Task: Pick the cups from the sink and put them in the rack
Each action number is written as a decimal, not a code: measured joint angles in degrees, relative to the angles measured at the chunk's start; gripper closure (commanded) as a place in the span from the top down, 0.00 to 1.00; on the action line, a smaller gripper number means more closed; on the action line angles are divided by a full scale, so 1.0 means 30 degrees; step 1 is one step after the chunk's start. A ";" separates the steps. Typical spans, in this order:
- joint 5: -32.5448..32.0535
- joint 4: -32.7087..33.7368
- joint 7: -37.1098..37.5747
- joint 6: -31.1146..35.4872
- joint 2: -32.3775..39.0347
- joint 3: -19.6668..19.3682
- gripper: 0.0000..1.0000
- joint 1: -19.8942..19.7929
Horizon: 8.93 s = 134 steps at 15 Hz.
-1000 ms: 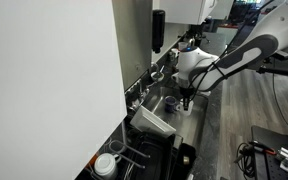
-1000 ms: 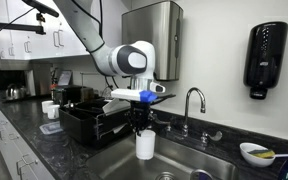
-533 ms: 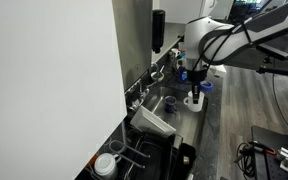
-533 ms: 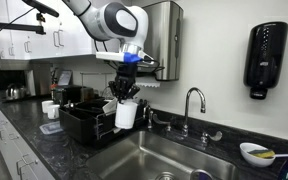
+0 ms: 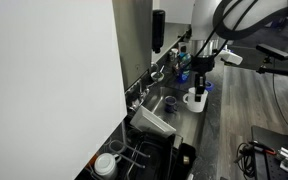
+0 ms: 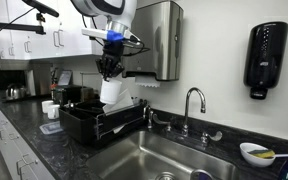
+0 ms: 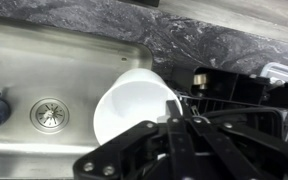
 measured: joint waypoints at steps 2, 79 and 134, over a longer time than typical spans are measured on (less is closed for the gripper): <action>0.1014 0.0199 0.0057 0.0105 -0.0253 0.0006 0.01 0.0308; -0.6402 0.2308 -0.5627 0.5931 0.8820 -0.0802 1.00 -0.2077; -0.3950 0.7604 -0.0144 1.1660 1.6697 -0.1761 1.00 -0.5636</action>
